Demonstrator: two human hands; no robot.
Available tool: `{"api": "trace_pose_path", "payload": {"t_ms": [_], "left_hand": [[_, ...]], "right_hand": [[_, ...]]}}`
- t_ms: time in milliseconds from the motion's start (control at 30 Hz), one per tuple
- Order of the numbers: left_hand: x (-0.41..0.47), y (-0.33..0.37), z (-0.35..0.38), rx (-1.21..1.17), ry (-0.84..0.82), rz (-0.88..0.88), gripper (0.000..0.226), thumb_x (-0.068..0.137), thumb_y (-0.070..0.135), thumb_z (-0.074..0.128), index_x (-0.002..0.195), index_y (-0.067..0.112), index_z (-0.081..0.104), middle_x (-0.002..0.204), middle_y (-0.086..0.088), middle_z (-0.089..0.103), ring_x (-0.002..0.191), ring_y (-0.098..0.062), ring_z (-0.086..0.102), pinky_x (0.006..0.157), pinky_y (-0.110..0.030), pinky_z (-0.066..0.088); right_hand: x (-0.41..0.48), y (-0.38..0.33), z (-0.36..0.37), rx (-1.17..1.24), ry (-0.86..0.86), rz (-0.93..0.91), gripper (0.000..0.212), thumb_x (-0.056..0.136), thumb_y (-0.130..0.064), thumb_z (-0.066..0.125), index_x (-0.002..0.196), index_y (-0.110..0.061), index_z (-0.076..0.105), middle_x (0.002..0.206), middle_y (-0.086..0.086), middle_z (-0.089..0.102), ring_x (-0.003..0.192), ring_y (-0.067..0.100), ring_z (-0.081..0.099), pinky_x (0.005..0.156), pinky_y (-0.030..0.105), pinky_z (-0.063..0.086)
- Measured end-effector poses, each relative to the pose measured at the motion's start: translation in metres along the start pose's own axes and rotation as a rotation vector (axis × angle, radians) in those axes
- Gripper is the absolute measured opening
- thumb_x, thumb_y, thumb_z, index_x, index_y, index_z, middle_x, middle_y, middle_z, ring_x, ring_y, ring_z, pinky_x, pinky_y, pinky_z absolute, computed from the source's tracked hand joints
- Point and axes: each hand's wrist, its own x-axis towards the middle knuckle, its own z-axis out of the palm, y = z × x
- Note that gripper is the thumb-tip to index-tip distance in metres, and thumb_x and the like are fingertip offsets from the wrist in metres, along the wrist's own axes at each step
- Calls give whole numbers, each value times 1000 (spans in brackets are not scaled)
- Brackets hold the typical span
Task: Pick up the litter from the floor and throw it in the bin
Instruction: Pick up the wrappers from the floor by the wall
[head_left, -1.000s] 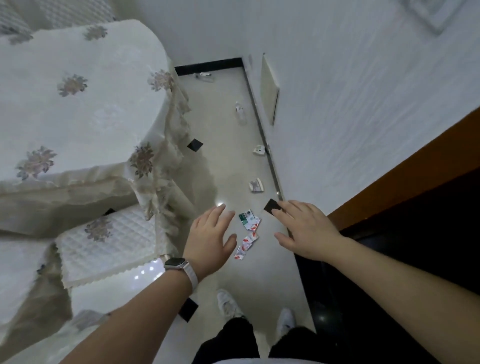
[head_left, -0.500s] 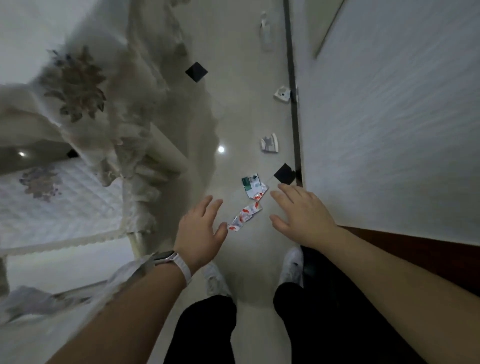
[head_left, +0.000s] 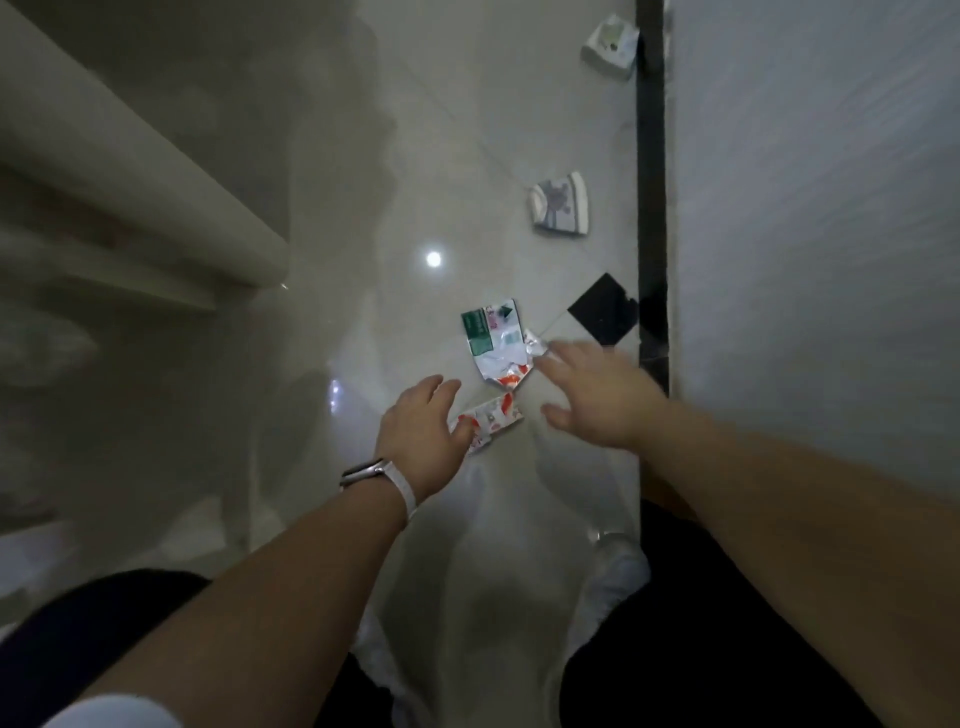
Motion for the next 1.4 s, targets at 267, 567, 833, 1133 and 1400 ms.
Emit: {"api": "trace_pose_path", "payload": {"t_ms": [267,567,833,1133,1400], "left_hand": [[50,-32,93,-47,56,-38,51,94,43,55,137,16,54,138,-8,54,121,-28,50,99,-38,43],[65,-37,139,-78,120,-215,71,84,70,55,137,23,49,135,-6,49,118,-27,46,94,-43,46],[47,-42,169,-143,211,-320,57,86,58,61,126,18,56,120,-7,54,105,-24,48,83,-38,48],[47,-59,167,-328,204,-293,22,94,22,63,113,12,63,106,-4,60,91,-14,48,77,-23,36],[48,-63,154,-584,305,-395,6,94,16,60,96,21,63,87,6,65,74,-4,58,59,-5,37]], "right_hand": [[82,51,51,-108,-7,-109,78,89,-54,56,153,-24,22,160,8,23,143,29,28,112,47,34],[134,57,89,-157,14,-302,90,82,-58,62,154,-23,21,162,10,18,145,30,23,112,47,32],[146,57,112,-176,-46,-326,87,87,-48,64,155,-22,17,162,11,16,146,30,20,114,46,29],[164,36,112,-190,-3,-326,55,88,-30,67,137,-18,46,135,8,48,114,27,48,85,40,48],[163,37,109,-140,-40,-263,25,95,-32,53,111,-14,61,110,10,61,99,30,58,70,33,39]]}}
